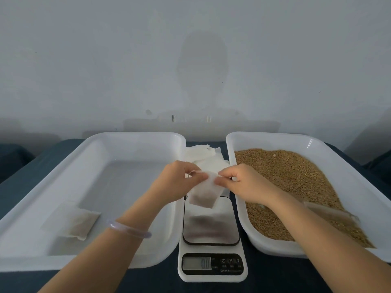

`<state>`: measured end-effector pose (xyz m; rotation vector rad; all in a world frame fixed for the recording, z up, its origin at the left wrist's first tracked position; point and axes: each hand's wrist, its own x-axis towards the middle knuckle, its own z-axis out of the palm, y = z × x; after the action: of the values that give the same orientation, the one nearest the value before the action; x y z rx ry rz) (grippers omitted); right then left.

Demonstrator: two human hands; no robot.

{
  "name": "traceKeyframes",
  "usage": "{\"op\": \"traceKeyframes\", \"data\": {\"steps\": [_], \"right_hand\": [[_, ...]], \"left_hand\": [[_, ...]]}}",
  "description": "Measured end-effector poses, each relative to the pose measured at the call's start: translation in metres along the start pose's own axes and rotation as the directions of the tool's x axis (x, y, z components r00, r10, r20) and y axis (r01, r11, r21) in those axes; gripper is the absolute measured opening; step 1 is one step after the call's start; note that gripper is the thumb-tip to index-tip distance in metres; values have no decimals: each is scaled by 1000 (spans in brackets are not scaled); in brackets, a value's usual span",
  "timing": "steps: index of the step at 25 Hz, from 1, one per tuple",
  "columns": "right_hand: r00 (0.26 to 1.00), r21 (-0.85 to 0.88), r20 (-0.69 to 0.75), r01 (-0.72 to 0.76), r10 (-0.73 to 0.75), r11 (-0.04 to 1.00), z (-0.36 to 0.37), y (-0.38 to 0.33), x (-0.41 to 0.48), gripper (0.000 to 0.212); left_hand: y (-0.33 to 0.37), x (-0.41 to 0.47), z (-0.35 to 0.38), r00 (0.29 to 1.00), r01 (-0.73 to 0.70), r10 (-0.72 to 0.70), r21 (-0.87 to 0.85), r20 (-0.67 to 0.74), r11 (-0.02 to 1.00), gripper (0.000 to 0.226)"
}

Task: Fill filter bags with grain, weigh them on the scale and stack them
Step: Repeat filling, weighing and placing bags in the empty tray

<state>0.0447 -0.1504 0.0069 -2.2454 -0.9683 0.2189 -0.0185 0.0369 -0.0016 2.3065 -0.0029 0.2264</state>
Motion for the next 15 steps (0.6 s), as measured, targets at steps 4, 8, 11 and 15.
{"op": "traceKeyframes", "data": {"steps": [4,8,11,15], "right_hand": [[997,-72,60,-48,52,996,10,6,2,34],[983,-237,175,-5,48,972,12,6,-1,33],[986,-391,166,58,8,918,17,4,0,38],[990,-426,137,21,41,905,23,2,4,34]], "left_hand": [[6,-3,9,973,-60,-49,452,226,890,24],[8,1,15,973,-54,-68,504,222,862,36],[7,2,20,972,-48,-79,517,222,854,33],[6,3,30,971,-18,-133,622,197,783,20]]}}
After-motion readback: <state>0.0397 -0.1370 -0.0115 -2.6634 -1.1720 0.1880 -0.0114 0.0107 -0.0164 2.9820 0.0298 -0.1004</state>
